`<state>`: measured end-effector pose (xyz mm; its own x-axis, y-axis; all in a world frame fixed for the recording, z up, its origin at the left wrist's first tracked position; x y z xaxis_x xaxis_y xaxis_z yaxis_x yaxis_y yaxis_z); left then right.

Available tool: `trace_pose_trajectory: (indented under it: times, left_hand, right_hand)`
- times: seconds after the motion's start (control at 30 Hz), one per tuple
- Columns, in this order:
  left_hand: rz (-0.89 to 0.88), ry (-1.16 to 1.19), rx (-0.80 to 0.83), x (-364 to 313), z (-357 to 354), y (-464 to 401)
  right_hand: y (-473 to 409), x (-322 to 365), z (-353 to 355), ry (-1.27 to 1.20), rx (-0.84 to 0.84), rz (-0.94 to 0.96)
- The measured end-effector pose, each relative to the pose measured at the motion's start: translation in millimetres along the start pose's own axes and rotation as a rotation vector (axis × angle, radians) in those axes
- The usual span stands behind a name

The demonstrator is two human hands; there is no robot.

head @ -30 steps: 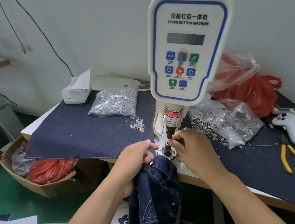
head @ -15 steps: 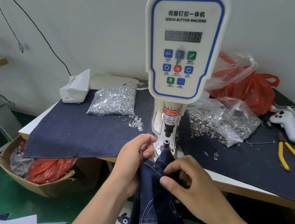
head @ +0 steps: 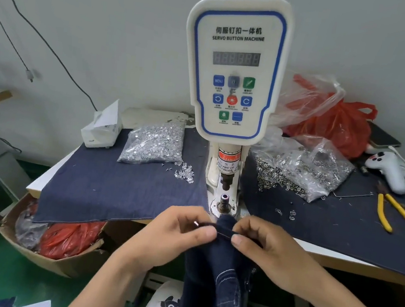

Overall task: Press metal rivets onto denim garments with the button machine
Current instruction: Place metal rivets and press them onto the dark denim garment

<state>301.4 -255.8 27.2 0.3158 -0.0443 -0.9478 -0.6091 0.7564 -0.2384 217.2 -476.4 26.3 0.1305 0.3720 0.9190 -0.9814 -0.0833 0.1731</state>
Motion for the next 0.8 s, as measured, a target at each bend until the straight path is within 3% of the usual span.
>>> trace_pose_trajectory:
  times: [0.17,0.27,0.4,0.6,0.8]
  left_hand:
    - [0.009,0.29,-0.215,14,-16,-2]
    - [0.053,0.35,-0.282,21,-18,-5]
    - [0.088,0.218,-0.353,20,-22,-15]
    - [0.117,-0.27,-0.491,26,-24,-38]
    - [0.109,-0.385,-0.549,33,-25,-51]
  right_hand:
    - [-8,-3,13,0.346,0.038,-0.026]
    - [-12,-6,16,0.224,0.009,-0.005]
    - [-22,-9,20,-0.012,-0.007,-0.067]
    - [-51,-13,23,0.084,-0.274,-0.153]
    - [-64,-15,19,0.097,-0.309,-0.159]
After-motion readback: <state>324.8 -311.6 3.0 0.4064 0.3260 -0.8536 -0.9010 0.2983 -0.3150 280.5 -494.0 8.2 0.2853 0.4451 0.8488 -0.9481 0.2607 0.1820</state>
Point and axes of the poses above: each hand's wrist, its own y-axis away from the middle knuckle, its own z-axis out of the back of the hand, x = y × z, the point moved 1 cm from there along -y, towards the middle knuckle, and after that the axes turned 13 degrees about -z, right-handed, at the moved point
